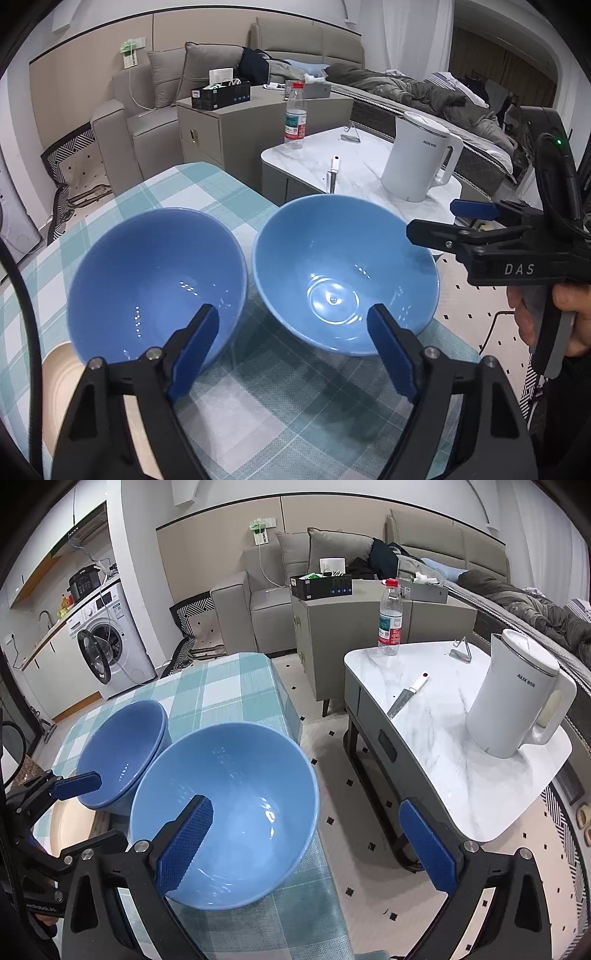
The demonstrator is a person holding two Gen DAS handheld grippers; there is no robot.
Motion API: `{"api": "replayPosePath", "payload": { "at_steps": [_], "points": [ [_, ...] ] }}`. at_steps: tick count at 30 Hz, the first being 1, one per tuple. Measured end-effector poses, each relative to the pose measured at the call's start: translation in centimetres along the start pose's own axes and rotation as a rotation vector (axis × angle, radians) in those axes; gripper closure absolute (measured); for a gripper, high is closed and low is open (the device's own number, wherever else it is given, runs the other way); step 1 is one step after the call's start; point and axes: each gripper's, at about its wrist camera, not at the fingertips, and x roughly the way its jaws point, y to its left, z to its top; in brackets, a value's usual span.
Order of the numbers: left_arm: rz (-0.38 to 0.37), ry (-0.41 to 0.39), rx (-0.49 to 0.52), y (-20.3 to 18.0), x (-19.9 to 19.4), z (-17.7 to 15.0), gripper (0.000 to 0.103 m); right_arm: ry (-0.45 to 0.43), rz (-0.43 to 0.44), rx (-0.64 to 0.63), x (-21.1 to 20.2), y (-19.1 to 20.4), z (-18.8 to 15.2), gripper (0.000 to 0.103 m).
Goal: Organize plates and bowls
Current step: 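Move both grippers to the rim of the light blue bowl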
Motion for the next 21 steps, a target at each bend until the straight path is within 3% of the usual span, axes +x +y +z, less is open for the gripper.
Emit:
{"api": "replayPosePath", "payload": {
  "at_steps": [2,7,14,21],
  "points": [
    [-0.004,0.014,0.002,-0.2,0.3,0.0,0.028,0.009,0.004,0.006,0.3,-0.2,-0.2,0.000],
    [-0.019,0.026,-0.007,-0.5,0.7,-0.1,0.029,0.020,0.012,0.011,0.8,-0.5,-0.4,0.000],
    [-0.075,0.070,-0.089,0.1,1.6,-0.1,0.041,0.046,0.028,-0.017,1.7,-0.2,-0.6,0.000],
    [-0.072,0.084,-0.111,-0.1,2.7,-0.3,0.042,0.074,0.048,-0.013,2.9,-0.3,-0.8,0.000]
  ]
}}
